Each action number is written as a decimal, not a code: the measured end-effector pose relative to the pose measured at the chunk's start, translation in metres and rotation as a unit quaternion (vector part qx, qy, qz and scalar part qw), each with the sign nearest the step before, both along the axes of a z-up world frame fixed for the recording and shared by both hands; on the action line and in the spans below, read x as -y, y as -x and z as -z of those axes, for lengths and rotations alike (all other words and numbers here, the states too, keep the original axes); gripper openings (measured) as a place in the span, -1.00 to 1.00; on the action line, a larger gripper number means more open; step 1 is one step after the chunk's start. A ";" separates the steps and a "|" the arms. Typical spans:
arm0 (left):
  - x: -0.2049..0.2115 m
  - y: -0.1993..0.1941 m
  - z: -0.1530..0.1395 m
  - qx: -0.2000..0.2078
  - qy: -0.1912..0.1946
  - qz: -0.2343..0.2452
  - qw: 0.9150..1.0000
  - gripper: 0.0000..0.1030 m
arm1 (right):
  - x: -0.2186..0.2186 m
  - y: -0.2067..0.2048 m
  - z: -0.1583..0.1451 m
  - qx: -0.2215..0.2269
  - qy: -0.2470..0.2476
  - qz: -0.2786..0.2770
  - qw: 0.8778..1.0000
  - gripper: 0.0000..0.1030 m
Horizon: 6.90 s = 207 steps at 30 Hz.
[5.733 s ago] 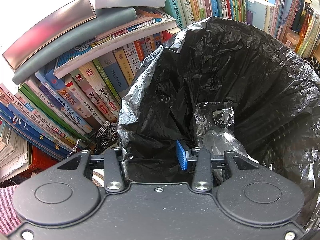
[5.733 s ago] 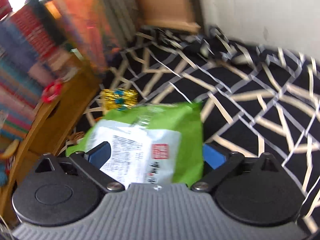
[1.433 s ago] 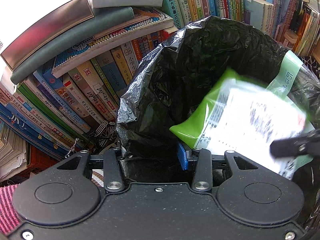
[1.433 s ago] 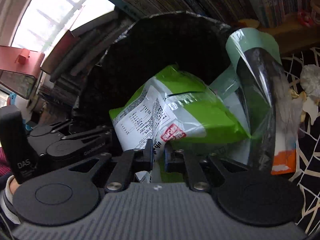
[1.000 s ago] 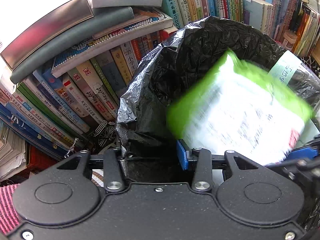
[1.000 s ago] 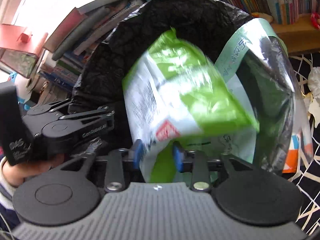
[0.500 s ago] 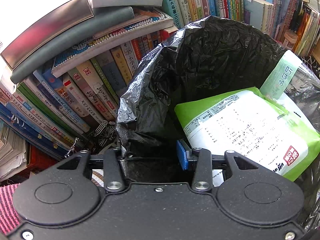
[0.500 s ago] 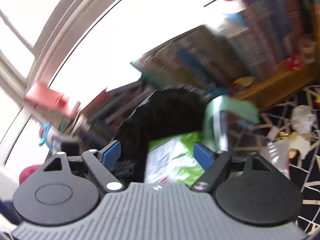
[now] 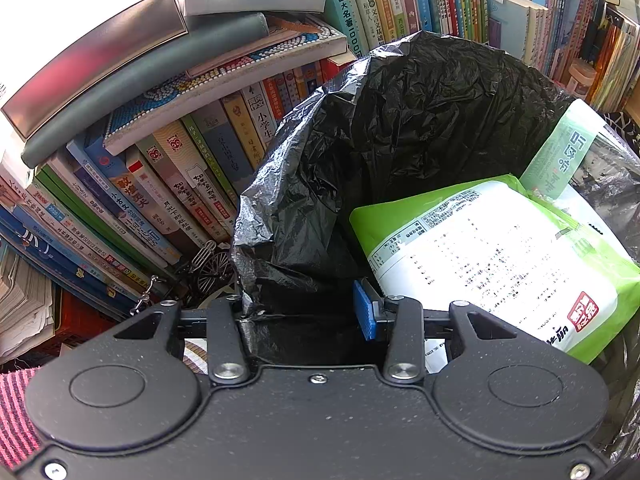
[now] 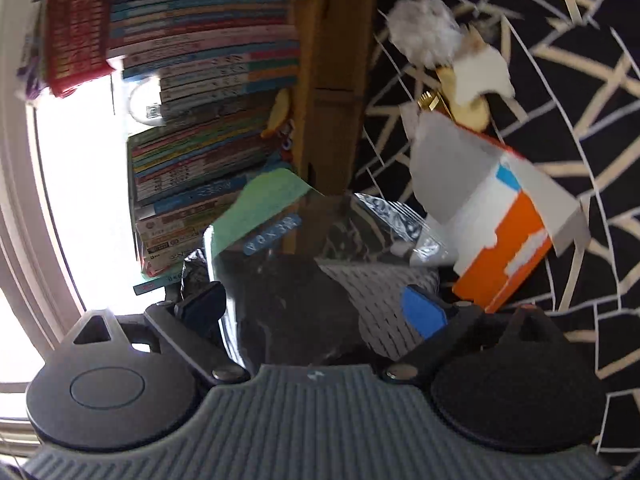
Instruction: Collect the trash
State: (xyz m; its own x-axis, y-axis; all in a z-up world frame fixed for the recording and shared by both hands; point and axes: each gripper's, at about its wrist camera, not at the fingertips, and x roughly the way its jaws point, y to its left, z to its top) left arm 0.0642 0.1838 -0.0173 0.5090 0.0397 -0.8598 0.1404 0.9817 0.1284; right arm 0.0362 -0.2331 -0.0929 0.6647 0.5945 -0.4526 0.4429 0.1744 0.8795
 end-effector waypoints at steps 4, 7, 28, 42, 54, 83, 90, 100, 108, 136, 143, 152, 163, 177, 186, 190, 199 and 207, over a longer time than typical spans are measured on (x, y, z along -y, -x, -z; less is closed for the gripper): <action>-0.001 0.000 0.000 0.000 -0.001 -0.001 1.000 -0.24 | -0.013 -0.001 0.018 0.004 -0.056 -0.001 0.998 0.92; -0.001 0.000 0.000 0.000 -0.001 0.000 1.000 -0.24 | -0.019 -0.002 0.015 0.029 -0.075 0.009 0.997 0.91; -0.001 -0.001 0.001 0.000 0.000 0.001 1.000 -0.24 | -0.104 -0.020 -0.114 0.186 0.255 -0.160 0.935 -0.87; -0.002 0.000 0.000 0.000 0.003 0.002 1.000 -0.24 | -0.212 -0.072 -0.069 -0.005 0.391 -0.360 0.847 -0.86; -0.002 0.000 0.000 -0.001 0.004 0.002 1.000 -0.24 | -0.237 -0.082 -0.034 -0.079 0.360 -0.414 0.832 -0.15; -0.001 -0.001 0.002 -0.002 -0.003 0.001 1.000 -0.22 | -0.095 -0.011 -0.150 0.141 0.425 -0.164 0.879 0.69; -0.001 -0.001 0.003 -0.001 -0.004 0.002 1.000 -0.21 | -0.069 -0.006 -0.118 0.052 0.545 -0.107 0.830 0.70; -0.001 -0.001 0.003 -0.001 -0.004 0.002 1.000 -0.21 | -0.053 -0.017 -0.040 -0.040 0.571 -0.129 0.810 0.70; 0.000 0.000 0.003 -0.001 -0.003 0.003 1.000 -0.21 | -0.042 -0.020 0.005 -0.096 0.551 -0.140 0.817 0.69; 0.000 0.000 0.003 -0.001 -0.003 0.003 1.000 -0.20 | 0.041 -0.002 0.021 -0.256 0.495 -0.060 0.828 -0.32; 0.001 0.000 0.004 0.000 -0.009 0.003 1.000 -0.20 | 0.024 -0.027 0.006 -0.174 0.523 -0.117 0.826 0.26; 0.002 -0.001 0.005 -0.004 -0.010 0.001 1.000 -0.20 | 0.000 -0.062 0.053 -0.217 0.505 -0.202 0.811 0.61; 0.001 -0.002 0.006 -0.006 -0.011 -0.001 1.000 -0.20 | -0.017 -0.060 0.076 -0.195 0.527 -0.231 0.794 0.55; 0.000 -0.003 0.007 -0.006 -0.010 0.000 1.000 -0.20 | -0.012 -0.056 0.041 -0.157 0.516 -0.191 0.820 -0.76; -0.001 -0.003 0.007 -0.006 -0.010 0.000 1.000 -0.20 | 0.004 -0.056 0.014 -0.142 0.508 -0.154 0.835 -0.47; 0.000 -0.003 0.007 -0.006 -0.010 0.000 1.000 -0.20 | -0.004 -0.065 0.039 -0.158 0.523 -0.187 0.817 0.36; 0.000 -0.003 0.007 -0.006 -0.010 -0.001 1.000 -0.20 | -0.019 -0.063 0.066 -0.152 0.563 -0.220 0.782 0.06; 0.000 -0.002 0.007 -0.007 -0.009 0.000 1.000 -0.20 | 0.013 -0.058 0.057 -0.155 0.506 -0.160 0.833 -0.93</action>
